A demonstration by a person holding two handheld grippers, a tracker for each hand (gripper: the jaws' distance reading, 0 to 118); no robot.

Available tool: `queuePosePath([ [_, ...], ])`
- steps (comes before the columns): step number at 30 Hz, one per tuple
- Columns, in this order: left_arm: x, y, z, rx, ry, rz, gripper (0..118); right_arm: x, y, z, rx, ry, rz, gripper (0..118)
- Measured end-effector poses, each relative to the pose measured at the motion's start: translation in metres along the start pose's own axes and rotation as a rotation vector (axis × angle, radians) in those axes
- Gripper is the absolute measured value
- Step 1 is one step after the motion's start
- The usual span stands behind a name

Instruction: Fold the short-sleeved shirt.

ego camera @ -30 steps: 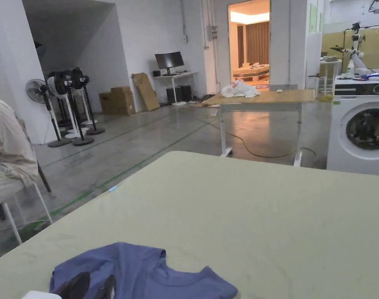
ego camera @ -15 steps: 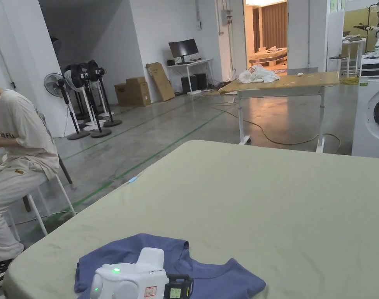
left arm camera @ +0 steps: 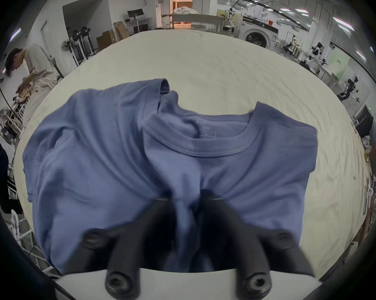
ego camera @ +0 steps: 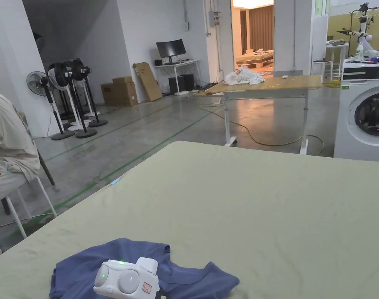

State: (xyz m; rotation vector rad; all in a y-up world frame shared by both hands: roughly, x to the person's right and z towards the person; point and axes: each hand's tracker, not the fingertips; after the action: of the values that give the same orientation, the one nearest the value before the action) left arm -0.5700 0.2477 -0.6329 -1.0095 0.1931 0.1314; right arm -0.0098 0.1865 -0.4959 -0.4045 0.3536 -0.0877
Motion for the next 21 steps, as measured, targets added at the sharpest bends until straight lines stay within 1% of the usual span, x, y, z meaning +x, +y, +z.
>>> queuePosePath([
  [5,-0.003,-0.001,-0.005,0.007,0.024,0.052,0,0.005,-0.006,0.016,-0.006,-0.020,0.043,1],
  [7,-0.016,0.001,0.006,0.031,0.002,0.112,0,0.011,-0.005,0.022,0.003,-0.027,0.044,1],
  [8,-0.021,0.013,0.017,0.019,-0.006,0.150,0,0.015,-0.003,0.025,0.013,-0.030,0.038,1],
  [9,-0.021,0.020,0.045,0.068,-0.030,0.145,0,0.018,-0.002,0.027,0.029,-0.036,0.027,1],
  [10,-0.017,0.020,0.071,0.156,-0.030,0.123,0,0.022,-0.001,0.028,0.047,-0.047,0.006,1],
  [12,-0.011,0.046,0.118,0.232,-0.016,0.142,0,0.029,-0.001,0.029,0.064,-0.047,-0.059,1],
  [13,-0.006,0.055,0.137,0.258,-0.032,0.118,0,0.031,-0.001,0.029,0.064,-0.046,-0.073,1],
  [15,0.019,0.063,0.180,0.391,-0.034,0.031,0,0.034,-0.003,0.033,0.078,-0.061,-0.090,1],
  [16,0.029,0.067,0.197,0.443,-0.038,0.025,0,0.035,-0.004,0.034,0.081,-0.071,-0.092,1],
  [17,0.038,0.080,0.216,0.485,-0.080,0.049,0,0.036,-0.005,0.037,0.082,-0.082,-0.091,1],
  [18,0.052,0.087,0.230,0.518,-0.125,0.025,0,0.037,-0.006,0.040,0.083,-0.090,-0.093,1],
  [21,0.126,0.098,0.245,0.565,-0.198,-0.156,0,0.043,-0.008,0.052,0.101,-0.107,-0.123,1],
])
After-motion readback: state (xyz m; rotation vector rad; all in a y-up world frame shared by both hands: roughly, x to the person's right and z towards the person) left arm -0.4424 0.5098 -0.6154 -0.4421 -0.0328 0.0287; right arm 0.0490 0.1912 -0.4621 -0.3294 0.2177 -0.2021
